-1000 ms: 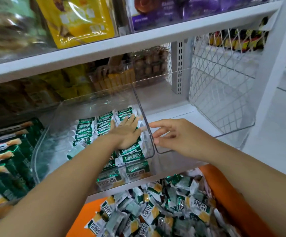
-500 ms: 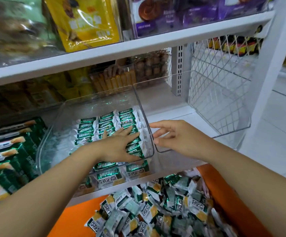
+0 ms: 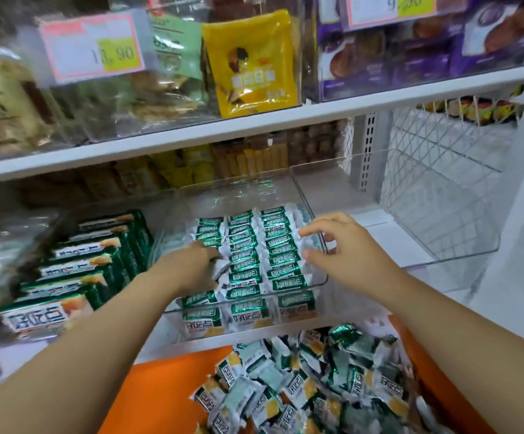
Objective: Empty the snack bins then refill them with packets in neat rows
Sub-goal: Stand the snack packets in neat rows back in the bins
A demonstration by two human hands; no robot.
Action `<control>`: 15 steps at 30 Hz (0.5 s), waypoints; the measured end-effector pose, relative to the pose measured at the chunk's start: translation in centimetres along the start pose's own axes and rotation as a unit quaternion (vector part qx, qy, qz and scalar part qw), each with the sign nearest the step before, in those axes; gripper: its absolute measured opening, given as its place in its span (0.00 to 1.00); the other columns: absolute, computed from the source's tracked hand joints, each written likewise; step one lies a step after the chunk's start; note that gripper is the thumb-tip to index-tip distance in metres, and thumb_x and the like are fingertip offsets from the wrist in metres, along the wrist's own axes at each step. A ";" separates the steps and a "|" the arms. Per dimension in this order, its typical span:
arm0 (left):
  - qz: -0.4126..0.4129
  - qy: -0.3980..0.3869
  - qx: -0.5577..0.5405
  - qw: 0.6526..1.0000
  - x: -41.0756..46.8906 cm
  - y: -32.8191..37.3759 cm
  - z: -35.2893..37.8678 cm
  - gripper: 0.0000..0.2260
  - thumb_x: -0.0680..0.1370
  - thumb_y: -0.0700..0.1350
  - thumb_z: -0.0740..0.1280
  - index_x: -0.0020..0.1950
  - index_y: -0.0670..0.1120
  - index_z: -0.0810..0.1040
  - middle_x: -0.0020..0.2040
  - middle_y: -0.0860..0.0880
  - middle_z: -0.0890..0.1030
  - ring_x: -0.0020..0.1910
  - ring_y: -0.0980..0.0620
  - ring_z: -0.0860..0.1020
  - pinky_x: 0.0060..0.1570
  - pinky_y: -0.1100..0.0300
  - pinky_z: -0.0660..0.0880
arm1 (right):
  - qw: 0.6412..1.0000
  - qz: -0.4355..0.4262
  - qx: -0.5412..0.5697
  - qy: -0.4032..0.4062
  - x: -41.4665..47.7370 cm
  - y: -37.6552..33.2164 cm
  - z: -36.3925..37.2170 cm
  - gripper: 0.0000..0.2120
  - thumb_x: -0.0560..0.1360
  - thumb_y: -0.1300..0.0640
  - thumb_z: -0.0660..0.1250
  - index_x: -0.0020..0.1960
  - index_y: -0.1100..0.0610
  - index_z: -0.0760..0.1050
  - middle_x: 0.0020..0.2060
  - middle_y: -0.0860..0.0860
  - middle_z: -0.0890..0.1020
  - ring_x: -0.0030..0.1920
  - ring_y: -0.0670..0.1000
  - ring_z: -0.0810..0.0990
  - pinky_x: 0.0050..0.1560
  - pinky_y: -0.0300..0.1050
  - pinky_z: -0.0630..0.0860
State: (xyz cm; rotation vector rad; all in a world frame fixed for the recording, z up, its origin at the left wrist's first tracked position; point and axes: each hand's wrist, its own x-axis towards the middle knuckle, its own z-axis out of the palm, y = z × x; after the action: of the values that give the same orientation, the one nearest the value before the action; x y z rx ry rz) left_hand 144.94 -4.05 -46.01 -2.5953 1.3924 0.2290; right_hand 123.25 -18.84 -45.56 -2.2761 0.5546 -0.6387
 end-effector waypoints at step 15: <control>0.100 0.019 -0.723 0.683 -9.5 5.0 -2.7 0.18 0.78 0.32 0.61 0.62 0.51 0.72 0.51 0.47 0.84 0.48 0.48 0.83 0.47 0.55 0.81 | 0.973 -0.050 0.165 -0.154 -1.4 -4.1 0.9 0.22 0.74 0.60 0.71 0.58 0.37 0.70 0.56 0.37 0.77 0.51 0.39 0.78 0.48 0.39 0.77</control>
State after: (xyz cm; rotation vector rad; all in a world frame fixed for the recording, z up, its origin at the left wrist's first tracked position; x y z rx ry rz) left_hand 135.72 0.26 -41.78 -3.3583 1.9161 2.0830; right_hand 123.51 -14.92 -43.56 -2.0404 0.1678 -0.3786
